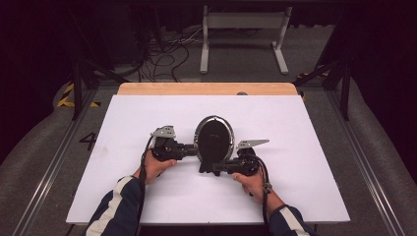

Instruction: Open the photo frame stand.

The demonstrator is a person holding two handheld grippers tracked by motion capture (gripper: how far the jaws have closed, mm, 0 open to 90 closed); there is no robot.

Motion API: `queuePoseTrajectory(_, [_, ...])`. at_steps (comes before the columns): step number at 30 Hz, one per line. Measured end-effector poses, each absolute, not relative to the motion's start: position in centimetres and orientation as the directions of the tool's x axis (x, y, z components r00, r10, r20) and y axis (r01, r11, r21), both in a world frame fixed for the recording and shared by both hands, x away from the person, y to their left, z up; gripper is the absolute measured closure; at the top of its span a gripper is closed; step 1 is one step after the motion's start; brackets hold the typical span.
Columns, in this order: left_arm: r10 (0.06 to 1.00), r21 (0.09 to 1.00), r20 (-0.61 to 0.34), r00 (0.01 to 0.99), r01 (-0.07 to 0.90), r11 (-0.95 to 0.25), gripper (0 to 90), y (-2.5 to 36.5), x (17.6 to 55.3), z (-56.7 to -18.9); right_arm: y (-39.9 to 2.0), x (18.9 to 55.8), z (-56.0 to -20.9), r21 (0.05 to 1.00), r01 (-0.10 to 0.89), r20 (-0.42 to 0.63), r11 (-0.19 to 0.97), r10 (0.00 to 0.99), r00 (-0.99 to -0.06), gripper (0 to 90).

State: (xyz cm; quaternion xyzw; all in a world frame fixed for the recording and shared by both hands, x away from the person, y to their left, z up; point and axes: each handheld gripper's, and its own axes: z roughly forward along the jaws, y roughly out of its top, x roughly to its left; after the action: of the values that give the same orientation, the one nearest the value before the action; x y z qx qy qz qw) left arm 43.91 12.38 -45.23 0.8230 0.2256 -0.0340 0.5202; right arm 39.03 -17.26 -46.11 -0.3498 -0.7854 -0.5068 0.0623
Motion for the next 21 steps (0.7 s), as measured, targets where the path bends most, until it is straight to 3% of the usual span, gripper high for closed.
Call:
queuePoseTrajectory(9, [0.325, 0.833, -0.293, 0.899, 0.407, -0.375, 64.8, 11.73, 43.82, -45.55, -16.89, 38.86, -45.87, 0.759, 0.593, 0.432, 0.268, 0.475, -0.767, 82.2])
queuePoseTrajectory(13, [0.311, 0.845, -0.284, 0.907, 0.390, -0.367, 73.6, 12.04, 43.71, -45.34, -16.99, 38.93, -45.86, 0.757, 0.589, 0.412, 0.283, 0.493, -0.766, 82.4])
queuePoseTrajectory(21, [0.350, 0.863, -0.216, 0.912, 0.346, -0.369, 75.1, 11.84, 42.97, -44.99, -17.19, 39.06, -45.81, 0.755, 0.591, 0.415, 0.284, 0.492, -0.766, 81.4])
